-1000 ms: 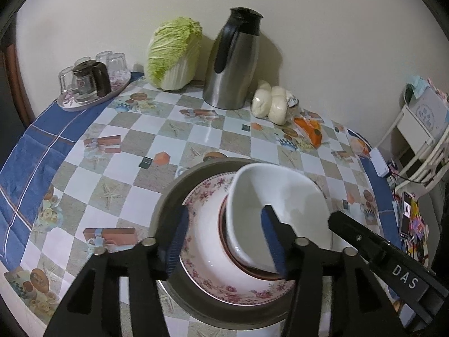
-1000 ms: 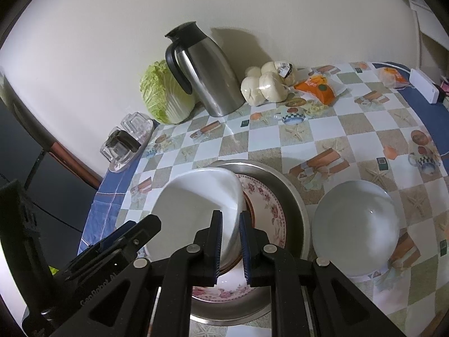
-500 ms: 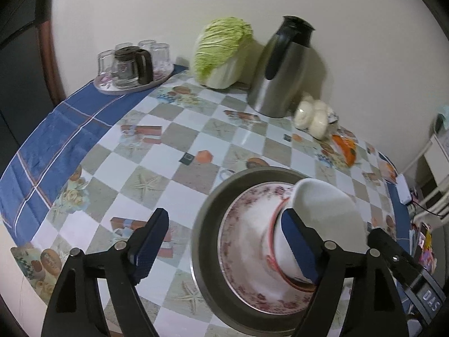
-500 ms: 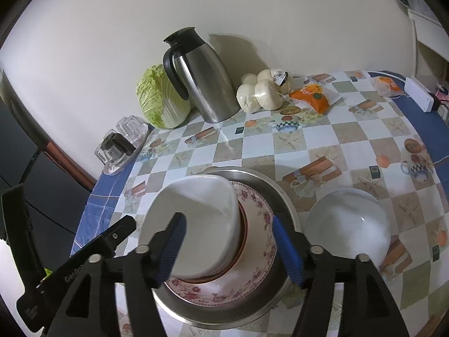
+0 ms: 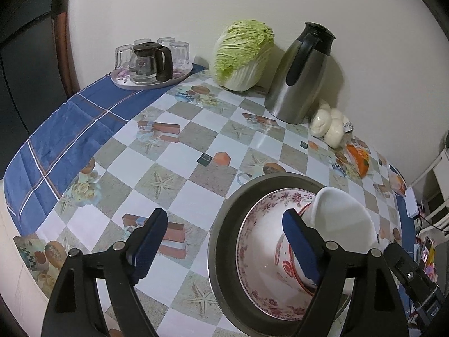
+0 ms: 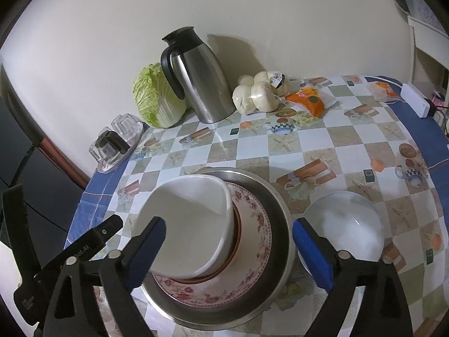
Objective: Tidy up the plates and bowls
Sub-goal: 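Raise both grippers off the stack and move to the plain round white bowl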
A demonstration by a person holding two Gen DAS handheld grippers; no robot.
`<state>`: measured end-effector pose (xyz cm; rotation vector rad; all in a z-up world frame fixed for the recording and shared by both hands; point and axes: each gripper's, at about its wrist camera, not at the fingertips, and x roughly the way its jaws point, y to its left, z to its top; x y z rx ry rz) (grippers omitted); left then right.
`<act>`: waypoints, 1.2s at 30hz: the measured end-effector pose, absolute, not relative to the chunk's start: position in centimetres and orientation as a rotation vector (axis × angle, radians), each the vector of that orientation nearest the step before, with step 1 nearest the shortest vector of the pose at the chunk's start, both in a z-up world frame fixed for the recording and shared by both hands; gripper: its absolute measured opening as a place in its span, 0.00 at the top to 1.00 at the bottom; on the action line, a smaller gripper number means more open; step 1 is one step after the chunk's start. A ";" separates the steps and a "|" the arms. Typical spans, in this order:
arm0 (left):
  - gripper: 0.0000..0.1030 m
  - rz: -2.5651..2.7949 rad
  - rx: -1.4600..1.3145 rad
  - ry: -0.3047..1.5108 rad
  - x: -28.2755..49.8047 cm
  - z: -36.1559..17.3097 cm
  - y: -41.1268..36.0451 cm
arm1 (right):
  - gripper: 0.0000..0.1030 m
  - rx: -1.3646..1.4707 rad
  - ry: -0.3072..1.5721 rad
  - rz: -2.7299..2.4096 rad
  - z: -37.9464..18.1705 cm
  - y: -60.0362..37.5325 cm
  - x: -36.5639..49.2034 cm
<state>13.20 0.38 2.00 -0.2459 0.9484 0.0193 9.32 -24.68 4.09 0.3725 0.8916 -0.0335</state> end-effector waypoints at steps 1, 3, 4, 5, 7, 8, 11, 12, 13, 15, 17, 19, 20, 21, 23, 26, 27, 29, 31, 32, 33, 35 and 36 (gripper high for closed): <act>0.18 0.022 -0.245 0.947 13.2 2.0 0.4 | 0.05 0.372 0.893 -0.035 4.1 -24.7 9.3; 0.18 0.024 -0.241 0.944 13.1 2.1 0.4 | 0.05 0.372 0.893 -0.037 4.2 -24.7 9.2; 0.18 0.025 -0.240 0.944 13.1 2.1 0.4 | 0.04 0.372 0.895 -0.039 4.2 -24.8 9.2; 0.18 0.025 -0.240 0.944 13.1 2.2 0.4 | 0.04 0.372 0.897 -0.040 4.2 -24.8 9.2; 0.18 0.025 -0.247 0.943 12.9 2.4 0.4 | 0.04 0.371 0.901 -0.044 4.3 -24.8 9.1; 0.17 0.027 -0.250 0.943 12.9 2.4 0.4 | 0.04 0.371 0.902 -0.046 4.4 -24.8 9.0; 0.17 0.033 -0.257 0.941 12.7 2.7 0.6 | 0.04 0.371 0.905 -0.051 4.6 -24.9 8.8; 0.17 0.035 -0.259 0.938 12.5 2.9 0.6 | 0.04 0.372 0.906 -0.053 4.7 -24.9 8.7; 0.17 0.034 -0.261 0.936 12.5 3.0 0.6 | 0.04 0.374 0.906 -0.055 4.8 -25.0 8.6; 0.17 0.031 -0.265 0.928 12.1 3.5 0.5 | 0.04 0.377 0.906 -0.057 5.0 -25.1 8.4; 0.17 0.026 -0.265 0.924 11.9 3.8 0.3 | 0.04 0.379 0.904 -0.062 5.4 -25.3 8.2; 0.17 0.020 -0.262 0.921 11.7 4.1 0.1 | 0.04 0.379 0.901 -0.064 5.7 -25.4 8.0; 0.17 0.016 -0.261 0.916 11.5 4.3 -0.1 | 0.04 0.379 0.898 -0.066 5.9 -25.5 7.8; 0.17 0.011 -0.261 0.911 11.3 4.5 -0.3 | 0.04 0.380 0.896 -0.068 6.1 -25.6 7.7; 0.17 0.003 -0.265 0.901 11.0 4.9 -0.6 | 0.04 0.381 0.888 -0.076 6.5 -26.1 7.3; 0.17 -0.010 -0.269 0.880 10.4 5.6 -1.3 | 0.04 0.385 0.878 -0.090 7.0 -26.8 6.7; 0.17 -0.016 -0.269 0.875 10.2 5.8 -1.5 | 0.04 0.386 0.875 -0.095 7.2 -27.1 6.5; 0.17 -0.026 -0.267 0.872 9.9 6.1 -2.0 | 0.04 0.391 0.868 -0.107 7.5 -27.8 6.0; 0.15 -0.039 -0.261 0.872 9.6 6.3 -2.7 | 0.04 0.400 0.861 -0.121 7.8 -28.6 5.6; 0.10 -0.049 -0.255 0.872 9.4 6.4 -3.3 | 0.04 0.404 0.860 -0.125 7.8 -29.0 5.5; 0.00 -0.060 -0.251 0.873 9.3 6.4 -3.7 | 0.04 0.410 0.858 -0.133 7.9 -29.5 5.3; 0.00 -0.080 -0.244 0.868 8.9 6.6 -4.5 | 0.04 0.423 0.855 -0.154 8.0 -30.7 4.8; 0.00 -0.094 -0.236 0.866 8.7 6.8 -5.2 | 0.04 0.428 0.852 -0.161 8.0 -31.1 4.5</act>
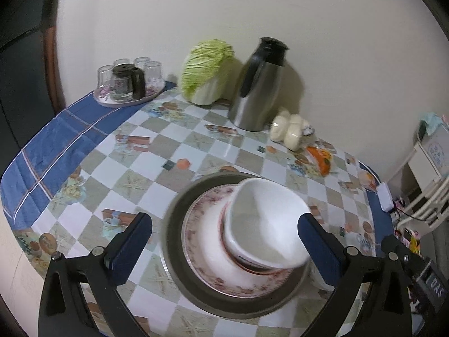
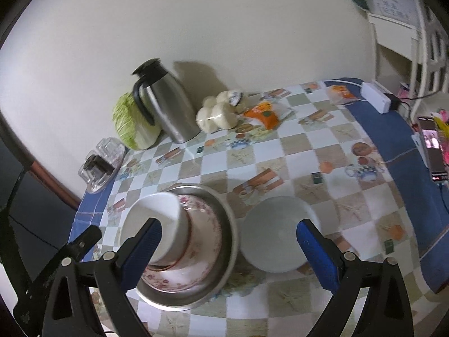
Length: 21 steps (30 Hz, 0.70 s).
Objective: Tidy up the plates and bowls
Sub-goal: 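Raise both grippers off the stack and move to the plain round white bowl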
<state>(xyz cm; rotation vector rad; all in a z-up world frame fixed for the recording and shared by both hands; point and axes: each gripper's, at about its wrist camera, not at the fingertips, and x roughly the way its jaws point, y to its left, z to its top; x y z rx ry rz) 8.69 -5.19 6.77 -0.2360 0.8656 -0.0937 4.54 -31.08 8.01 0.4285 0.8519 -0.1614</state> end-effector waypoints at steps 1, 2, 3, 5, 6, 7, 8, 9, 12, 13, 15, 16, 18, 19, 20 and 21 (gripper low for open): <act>0.00 -0.102 -0.231 0.865 8.5 6.9 -5.5 | 0.04 0.436 0.848 -0.173 8.0 -31.7 4.3; 0.00 -0.119 -0.219 0.861 8.3 7.0 -6.2 | 0.04 0.444 0.847 -0.184 8.1 -32.4 4.0; 0.00 -0.127 -0.212 0.858 8.1 7.2 -6.7 | 0.04 0.449 0.846 -0.196 8.1 -32.9 3.8; 0.00 -0.152 -0.197 0.843 7.6 7.6 -7.7 | 0.04 0.460 0.843 -0.224 8.1 -34.3 3.3; 0.00 -0.164 -0.192 0.838 7.5 7.8 -8.1 | 0.04 0.466 0.841 -0.245 8.1 -35.2 2.9; 0.00 -0.181 -0.185 0.831 7.2 8.0 -8.8 | 0.04 0.472 0.839 -0.258 8.1 -35.8 2.6; 0.00 -0.194 -0.178 0.827 7.0 8.1 -9.3 | 0.04 0.479 0.838 -0.272 8.0 -36.5 2.4; 0.00 -0.205 -0.171 0.826 6.8 8.1 -9.8 | 0.04 0.489 0.837 -0.286 8.0 -37.2 2.0; 0.00 -0.250 -0.140 0.835 6.2 8.0 -11.9 | 0.04 0.524 0.832 -0.330 7.7 -39.3 1.0; 0.00 -0.267 -0.132 0.841 5.9 7.8 -12.6 | 0.04 0.538 0.831 -0.347 7.6 -40.2 0.6; 0.00 -0.296 -0.115 0.854 5.5 7.6 -14.0 | 0.04 0.552 0.833 -0.364 7.2 -41.1 0.3; 0.00 -0.305 -0.102 0.860 5.2 7.4 -14.7 | 0.04 0.561 0.837 -0.372 7.0 -41.7 0.1; 0.00 -0.313 -0.058 0.872 4.6 6.9 -16.4 | 0.04 0.570 0.842 -0.377 6.7 -42.3 -0.2; 0.00 -0.313 -0.032 0.881 4.3 6.5 -17.3 | 0.04 0.574 0.847 -0.380 6.5 -42.7 -0.3; 0.00 -0.313 -0.021 0.888 4.1 6.3 -17.7 | 0.04 0.578 0.854 -0.384 6.2 -43.0 -0.4; 0.00 -0.311 -0.012 0.908 3.9 5.8 -18.4 | 0.04 0.580 0.858 -0.388 6.0 -43.1 -0.5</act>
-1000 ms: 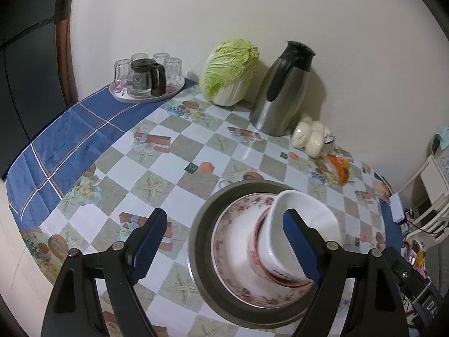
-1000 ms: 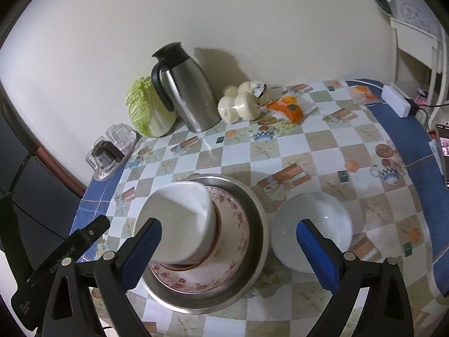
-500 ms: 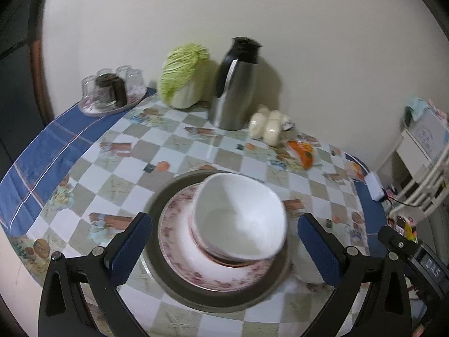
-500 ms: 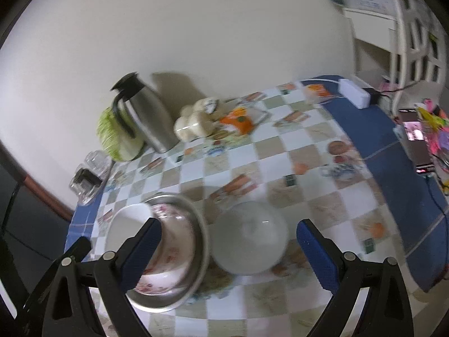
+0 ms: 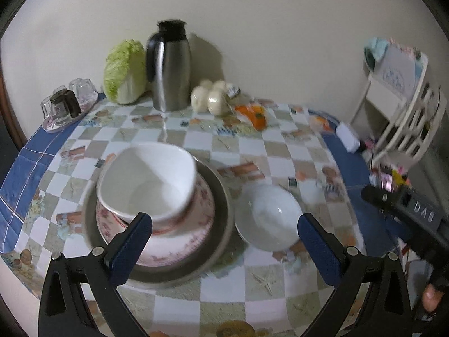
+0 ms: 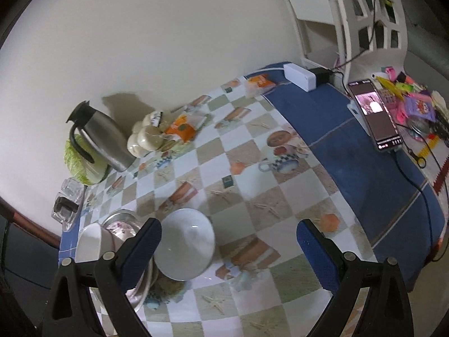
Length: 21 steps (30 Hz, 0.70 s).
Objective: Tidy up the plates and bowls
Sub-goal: 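Raise both grippers off the stack and move to the plain round white bowl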
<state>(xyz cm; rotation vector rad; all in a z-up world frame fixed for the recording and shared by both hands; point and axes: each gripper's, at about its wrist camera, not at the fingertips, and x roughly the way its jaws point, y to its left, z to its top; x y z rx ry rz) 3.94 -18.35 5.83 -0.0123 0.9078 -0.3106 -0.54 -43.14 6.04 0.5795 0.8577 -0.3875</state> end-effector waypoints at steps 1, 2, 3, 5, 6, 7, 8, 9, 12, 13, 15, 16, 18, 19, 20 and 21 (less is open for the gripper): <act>0.00 -0.312 -0.015 0.924 3.9 5.5 -18.7 | 0.04 0.581 0.864 -0.394 5.8 -43.5 -0.6; 0.00 -0.317 -0.024 0.945 3.8 5.0 -19.1 | 0.04 0.581 0.870 -0.399 5.6 -43.7 -0.7; 0.00 -0.320 -0.044 0.977 3.9 4.4 -19.4 | 0.04 0.581 0.878 -0.408 5.3 -44.0 -0.7; 0.00 -0.321 -0.075 1.015 3.8 3.5 -19.8 | 0.04 0.581 0.891 -0.418 4.8 -44.4 -0.8; 0.00 -0.323 -0.099 1.039 3.8 2.9 -20.0 | 0.04 0.582 0.899 -0.422 4.5 -44.5 -0.8; 0.00 -0.324 -0.114 1.052 3.6 2.5 -20.2 | 0.04 0.584 0.906 -0.423 4.2 -44.7 -0.8; 0.00 -0.325 -0.122 1.060 3.5 2.2 -20.5 | 0.04 0.586 0.916 -0.423 3.9 -44.8 -0.8; 0.00 -0.332 -0.146 1.082 3.5 1.6 -20.6 | 0.04 0.587 0.922 -0.421 3.7 -44.8 -0.7; 0.00 -0.364 -0.233 1.125 3.5 0.6 -20.7 | 0.04 0.585 0.954 -0.413 2.6 -44.8 -0.2; 0.00 -0.367 -0.253 1.137 3.6 0.3 -20.7 | 0.04 0.583 0.972 -0.410 2.1 -44.7 0.0; 0.00 -0.363 -0.268 1.155 3.7 -0.3 -20.8 | 0.04 0.578 0.993 -0.405 1.3 -44.6 0.3; 0.01 -0.353 -0.278 1.168 3.8 -0.8 -20.7 | 0.04 0.573 1.007 -0.403 0.9 -44.5 0.6; 0.02 -0.332 -0.309 1.194 4.0 -1.6 -20.5 | 0.04 0.566 1.024 -0.403 0.2 -44.4 0.9; 0.06 -0.324 -0.329 1.204 4.1 -1.9 -20.2 | 0.04 0.563 1.031 -0.404 -0.1 -44.3 1.1; 0.08 -0.312 -0.346 1.210 4.2 -2.3 -20.0 | 0.04 0.561 1.033 -0.404 -0.2 -44.2 1.2; 0.13 -0.301 -0.354 1.212 4.3 -2.5 -19.8 | 0.04 0.559 1.035 -0.401 -0.4 -44.0 1.4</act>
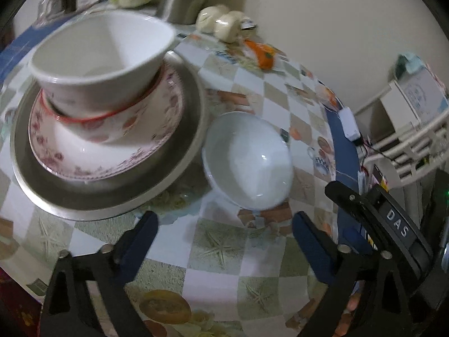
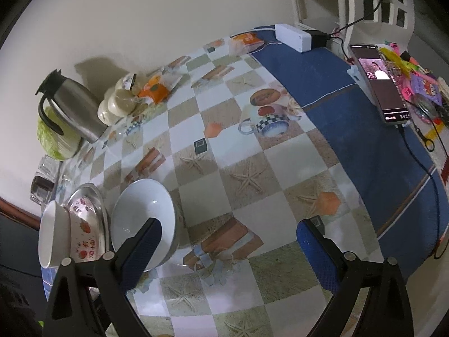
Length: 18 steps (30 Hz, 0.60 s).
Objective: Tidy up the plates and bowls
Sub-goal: 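Raise both grippers off the stack and move to the plain round white bowl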
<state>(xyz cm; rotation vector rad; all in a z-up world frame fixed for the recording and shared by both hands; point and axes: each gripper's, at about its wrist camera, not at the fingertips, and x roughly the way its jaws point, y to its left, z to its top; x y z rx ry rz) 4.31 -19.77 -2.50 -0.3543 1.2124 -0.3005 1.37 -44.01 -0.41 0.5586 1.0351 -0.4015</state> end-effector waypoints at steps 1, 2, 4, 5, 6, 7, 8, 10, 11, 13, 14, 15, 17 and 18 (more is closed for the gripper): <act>0.15 -0.286 -0.361 1.215 4.4 -2.7 -19.6 | 0.04 0.556 1.039 -0.396 -0.6 -43.8 1.6; 0.15 -0.271 -0.366 1.219 4.5 -3.0 -19.5 | 0.04 0.553 1.044 -0.392 -0.8 -43.6 1.8; 0.18 -0.256 -0.388 1.232 4.7 -3.5 -19.2 | 0.05 0.553 1.052 -0.384 -1.2 -43.2 2.1; 0.20 -0.253 -0.404 1.237 4.8 -3.8 -19.0 | 0.08 0.552 1.057 -0.378 -1.5 -43.0 2.3; 0.24 -0.249 -0.415 1.241 4.9 -4.0 -18.9 | 0.10 0.551 1.059 -0.374 -1.6 -42.8 2.5; 0.26 -0.242 -0.419 1.243 5.0 -4.2 -18.8 | 0.12 0.550 1.060 -0.366 -1.8 -42.5 2.7; 0.27 -0.238 -0.421 1.246 5.1 -4.4 -18.7 | 0.15 0.547 1.061 -0.360 -1.9 -42.3 2.9; 0.31 -0.237 -0.430 1.252 5.3 -4.6 -18.7 | 0.18 0.540 1.064 -0.352 -2.2 -41.9 3.2; 0.32 -0.238 -0.432 1.254 5.3 -4.7 -18.7 | 0.21 0.536 1.066 -0.351 -2.4 -41.6 3.3; 0.33 -0.241 -0.438 1.257 5.5 -4.9 -18.7 | 0.27 0.529 1.073 -0.341 -2.8 -41.2 3.7; 0.33 -0.241 -0.442 1.260 5.6 -5.0 -18.7 | 0.34 0.529 1.076 -0.336 -3.0 -41.2 3.8; 0.33 -0.242 -0.446 1.263 5.6 -5.1 -18.7 | 0.37 0.531 1.079 -0.329 -3.2 -41.0 4.0; 0.34 -0.245 -0.455 1.271 5.8 -5.4 -18.7 | 0.50 0.537 1.083 -0.316 -3.7 -40.7 4.3; 0.35 -0.247 -0.458 1.274 5.9 -5.5 -18.8 | 0.52 0.536 1.083 -0.309 -3.8 -40.6 4.4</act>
